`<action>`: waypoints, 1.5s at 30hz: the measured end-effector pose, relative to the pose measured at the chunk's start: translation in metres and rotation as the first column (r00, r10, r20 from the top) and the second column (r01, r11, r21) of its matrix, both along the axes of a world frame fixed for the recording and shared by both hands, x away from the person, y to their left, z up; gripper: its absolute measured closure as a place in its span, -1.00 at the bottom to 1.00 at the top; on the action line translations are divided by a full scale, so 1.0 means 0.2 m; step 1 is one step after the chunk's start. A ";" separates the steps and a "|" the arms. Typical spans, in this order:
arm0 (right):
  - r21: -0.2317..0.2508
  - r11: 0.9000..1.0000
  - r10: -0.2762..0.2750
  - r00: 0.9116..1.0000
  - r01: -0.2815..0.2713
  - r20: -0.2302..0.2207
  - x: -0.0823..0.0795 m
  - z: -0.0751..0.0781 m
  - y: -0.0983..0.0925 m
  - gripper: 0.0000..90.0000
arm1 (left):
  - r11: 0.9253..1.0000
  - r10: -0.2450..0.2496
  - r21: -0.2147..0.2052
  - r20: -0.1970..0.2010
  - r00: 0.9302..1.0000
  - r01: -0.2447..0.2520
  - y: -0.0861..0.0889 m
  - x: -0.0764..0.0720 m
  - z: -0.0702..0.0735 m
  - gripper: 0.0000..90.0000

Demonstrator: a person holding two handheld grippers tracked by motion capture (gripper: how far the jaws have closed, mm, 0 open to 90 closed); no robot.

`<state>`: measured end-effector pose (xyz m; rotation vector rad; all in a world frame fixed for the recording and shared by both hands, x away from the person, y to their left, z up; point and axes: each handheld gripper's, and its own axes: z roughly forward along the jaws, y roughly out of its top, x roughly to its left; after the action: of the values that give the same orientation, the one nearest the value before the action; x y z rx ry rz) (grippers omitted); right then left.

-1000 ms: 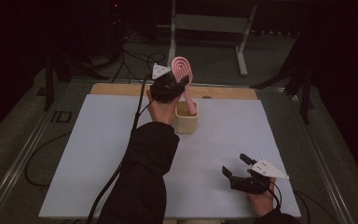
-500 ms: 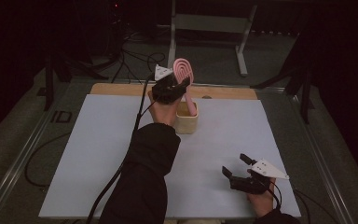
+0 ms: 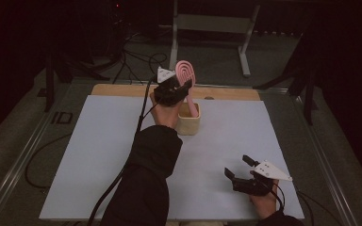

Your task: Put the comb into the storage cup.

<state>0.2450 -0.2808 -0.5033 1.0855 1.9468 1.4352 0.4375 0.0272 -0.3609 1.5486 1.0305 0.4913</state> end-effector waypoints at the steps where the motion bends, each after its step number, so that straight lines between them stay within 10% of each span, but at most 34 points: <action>1: 0.000 1.000 0.000 1.000 0.000 0.000 0.00 0.00 0.00 -0.78 | 1.000 0.000 0.000 0.000 1.000 0.000 0.00 0.00 0.00 0.43; 45: 0.001 1.000 0.002 1.000 -0.002 -0.003 0.00 0.00 0.00 -0.77 | 1.000 -0.001 0.023 -0.034 0.999 0.002 -0.04 0.01 -0.09 0.43</action>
<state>0.2457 -0.2810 -0.5039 1.0864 1.9500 1.4365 0.4394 0.0201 -0.3793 1.5827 1.0531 0.4783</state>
